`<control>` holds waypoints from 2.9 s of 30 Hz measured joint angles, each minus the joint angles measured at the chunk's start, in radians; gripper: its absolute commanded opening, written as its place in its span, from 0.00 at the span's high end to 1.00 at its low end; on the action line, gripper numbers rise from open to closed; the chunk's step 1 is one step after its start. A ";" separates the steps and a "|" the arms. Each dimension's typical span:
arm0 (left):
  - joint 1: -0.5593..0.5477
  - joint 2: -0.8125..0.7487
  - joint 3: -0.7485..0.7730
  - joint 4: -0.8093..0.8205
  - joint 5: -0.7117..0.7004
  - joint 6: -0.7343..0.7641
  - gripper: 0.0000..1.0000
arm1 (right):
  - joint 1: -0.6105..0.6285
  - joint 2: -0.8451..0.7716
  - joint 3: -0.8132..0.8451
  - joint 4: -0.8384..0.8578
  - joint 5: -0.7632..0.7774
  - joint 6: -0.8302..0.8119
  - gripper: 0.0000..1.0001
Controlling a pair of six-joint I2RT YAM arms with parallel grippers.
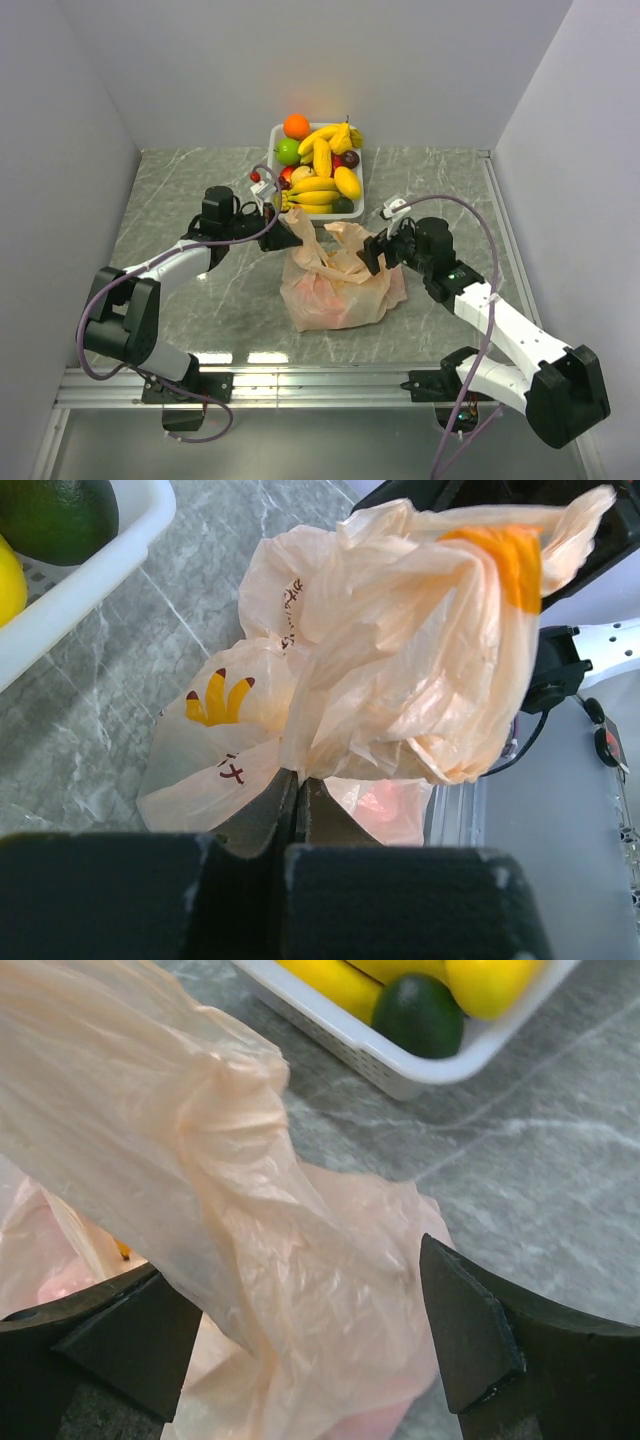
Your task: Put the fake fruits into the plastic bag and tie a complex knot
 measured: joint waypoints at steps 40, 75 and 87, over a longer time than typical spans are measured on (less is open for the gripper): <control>-0.003 0.000 0.000 0.023 -0.003 -0.041 1.00 | 0.041 0.000 -0.096 0.166 -0.021 -0.029 0.02; -0.256 0.131 0.616 -1.432 0.141 1.545 1.00 | 0.018 0.257 0.233 -0.242 -0.495 -0.107 1.00; -0.261 0.241 0.697 -1.135 0.090 1.188 1.00 | 0.018 0.185 0.233 -0.299 -0.631 -0.235 0.85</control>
